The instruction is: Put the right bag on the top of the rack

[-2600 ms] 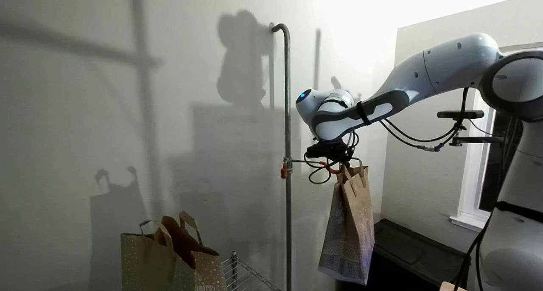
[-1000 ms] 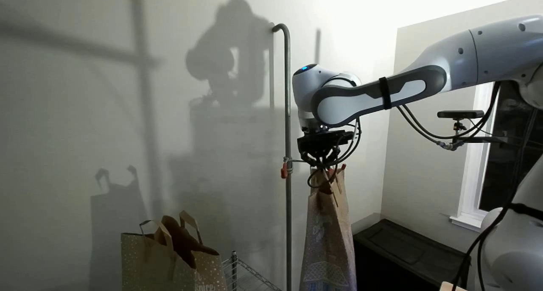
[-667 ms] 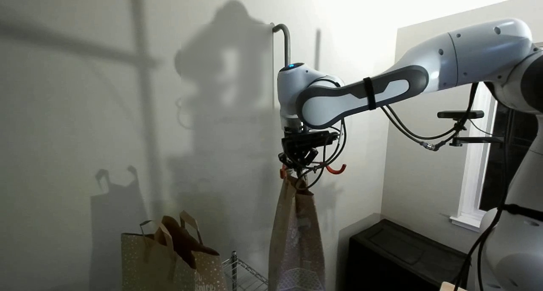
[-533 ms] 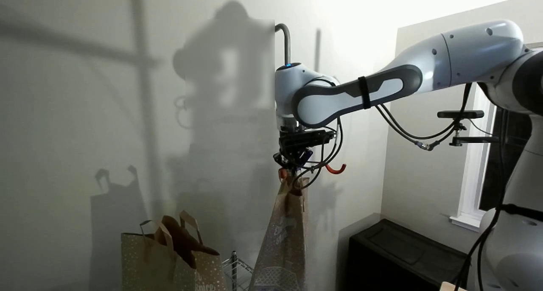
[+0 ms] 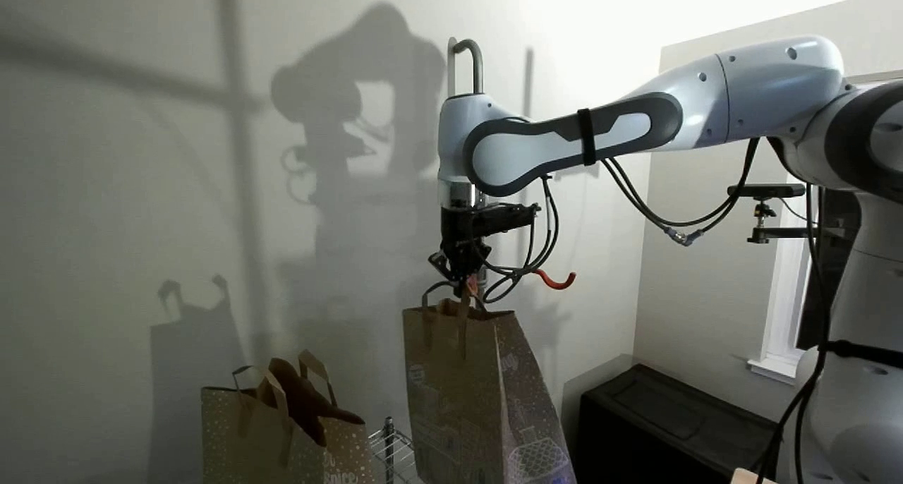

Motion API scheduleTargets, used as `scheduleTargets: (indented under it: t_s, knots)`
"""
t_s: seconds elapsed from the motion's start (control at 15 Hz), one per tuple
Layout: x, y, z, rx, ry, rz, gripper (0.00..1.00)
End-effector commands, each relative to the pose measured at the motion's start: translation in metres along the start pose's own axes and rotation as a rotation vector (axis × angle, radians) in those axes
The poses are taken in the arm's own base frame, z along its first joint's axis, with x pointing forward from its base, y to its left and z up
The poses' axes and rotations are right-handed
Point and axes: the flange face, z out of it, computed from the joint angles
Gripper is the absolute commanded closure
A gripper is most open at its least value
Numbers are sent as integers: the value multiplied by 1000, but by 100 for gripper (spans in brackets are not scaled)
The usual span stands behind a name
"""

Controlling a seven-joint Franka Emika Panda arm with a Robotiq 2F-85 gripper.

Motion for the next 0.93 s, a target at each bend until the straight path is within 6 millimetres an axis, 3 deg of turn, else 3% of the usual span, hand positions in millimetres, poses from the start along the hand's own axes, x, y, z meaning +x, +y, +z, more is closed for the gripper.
scheduleTargets:
  t_s: [0.0,0.53,0.87]
  knots:
    - [7,-11,-11,61,-29,-187,98]
    - [41,-28,-8,84,87,-446,98]
    - [60,-38,4,108,163,-478,98]
